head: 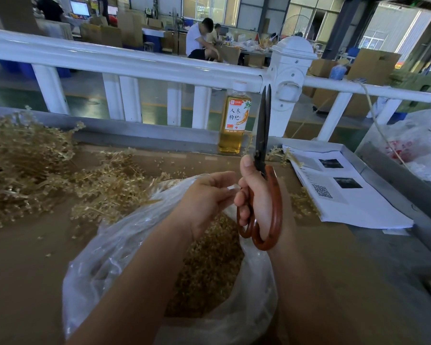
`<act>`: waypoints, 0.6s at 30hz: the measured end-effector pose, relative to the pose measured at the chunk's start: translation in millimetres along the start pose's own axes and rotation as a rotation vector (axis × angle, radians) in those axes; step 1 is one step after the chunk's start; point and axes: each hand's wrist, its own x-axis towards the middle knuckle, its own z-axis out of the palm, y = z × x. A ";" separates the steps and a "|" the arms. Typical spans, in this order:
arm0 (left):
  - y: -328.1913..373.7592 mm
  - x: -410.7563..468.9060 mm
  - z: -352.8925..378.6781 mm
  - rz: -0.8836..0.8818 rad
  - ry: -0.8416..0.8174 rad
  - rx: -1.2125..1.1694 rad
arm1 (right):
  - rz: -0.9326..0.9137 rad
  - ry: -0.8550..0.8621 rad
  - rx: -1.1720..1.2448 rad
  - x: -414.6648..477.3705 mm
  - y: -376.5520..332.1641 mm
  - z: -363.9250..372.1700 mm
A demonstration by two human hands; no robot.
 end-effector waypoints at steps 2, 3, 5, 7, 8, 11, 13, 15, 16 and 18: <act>-0.4 -1.1 -6.7 0.032 0.066 -0.005 | 0.008 -0.019 0.010 -0.1 -0.2 1.3; 1.1 -2.4 -11.0 0.044 0.100 -0.001 | 0.013 -0.025 0.009 -0.2 -0.2 1.5; 6.3 -5.1 -22.6 0.063 0.185 0.019 | 0.009 -0.031 -0.007 0.3 -0.1 1.2; 12.5 -7.4 -37.0 0.086 0.287 0.081 | 0.004 -0.041 -0.024 0.4 -0.1 0.8; 14.8 -8.2 -45.7 0.109 0.341 0.159 | 0.006 -0.047 -0.025 0.0 -0.3 1.0; 21.3 -10.8 -74.9 0.229 0.547 0.577 | 0.024 -0.060 -0.017 -0.8 -0.7 1.9; 25.3 -15.1 -94.2 0.278 0.681 0.799 | 0.030 -0.070 -0.013 -1.1 -0.7 2.8; 27.2 -21.2 -110.7 0.260 0.742 0.915 | 0.028 -0.073 -0.009 -1.2 -1.3 2.5; 26.9 -23.3 -118.5 0.230 0.747 0.955 | 0.025 -0.073 -0.010 -1.2 -1.8 1.9; 24.1 -26.4 -132.5 0.153 0.735 0.984 | 0.022 -0.076 -0.010 -1.7 -3.0 0.9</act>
